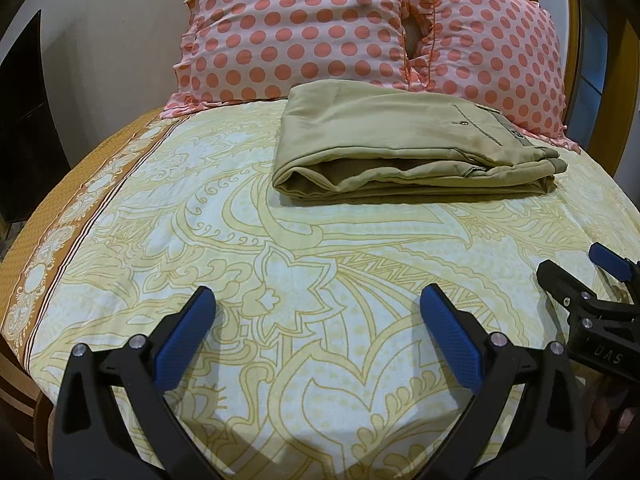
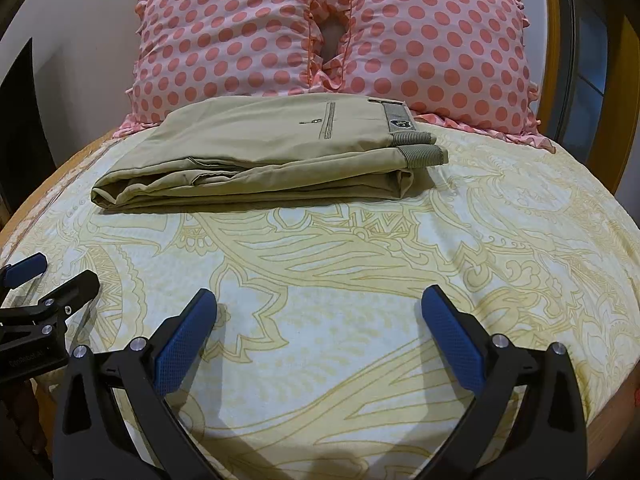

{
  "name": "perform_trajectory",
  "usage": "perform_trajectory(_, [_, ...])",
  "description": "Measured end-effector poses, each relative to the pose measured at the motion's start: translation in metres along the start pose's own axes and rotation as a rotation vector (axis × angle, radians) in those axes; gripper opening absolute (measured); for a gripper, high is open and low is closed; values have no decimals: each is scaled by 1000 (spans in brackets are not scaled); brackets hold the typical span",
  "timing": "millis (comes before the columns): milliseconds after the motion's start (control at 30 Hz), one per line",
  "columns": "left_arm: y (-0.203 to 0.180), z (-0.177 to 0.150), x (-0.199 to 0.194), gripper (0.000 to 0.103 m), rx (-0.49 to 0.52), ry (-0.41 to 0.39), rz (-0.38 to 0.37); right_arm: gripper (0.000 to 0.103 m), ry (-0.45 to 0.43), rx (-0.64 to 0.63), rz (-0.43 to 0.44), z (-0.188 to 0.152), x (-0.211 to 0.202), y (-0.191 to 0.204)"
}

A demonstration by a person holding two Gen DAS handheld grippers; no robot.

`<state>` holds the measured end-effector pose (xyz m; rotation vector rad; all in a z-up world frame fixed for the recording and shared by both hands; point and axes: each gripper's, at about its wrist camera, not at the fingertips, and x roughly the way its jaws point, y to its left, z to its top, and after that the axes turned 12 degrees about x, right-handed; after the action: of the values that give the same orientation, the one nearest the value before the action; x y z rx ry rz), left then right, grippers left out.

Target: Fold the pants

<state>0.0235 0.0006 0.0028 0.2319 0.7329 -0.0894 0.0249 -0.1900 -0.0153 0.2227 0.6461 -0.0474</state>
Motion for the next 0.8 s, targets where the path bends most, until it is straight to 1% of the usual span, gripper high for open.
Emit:
perform_trajectory(600, [1, 0, 0, 101, -1, 2, -1, 102, 0, -1, 1, 0, 0, 1])
perform_trajectory(800, [1, 1, 1, 101, -4, 18, -3, 102, -2, -1, 1, 0, 1, 0])
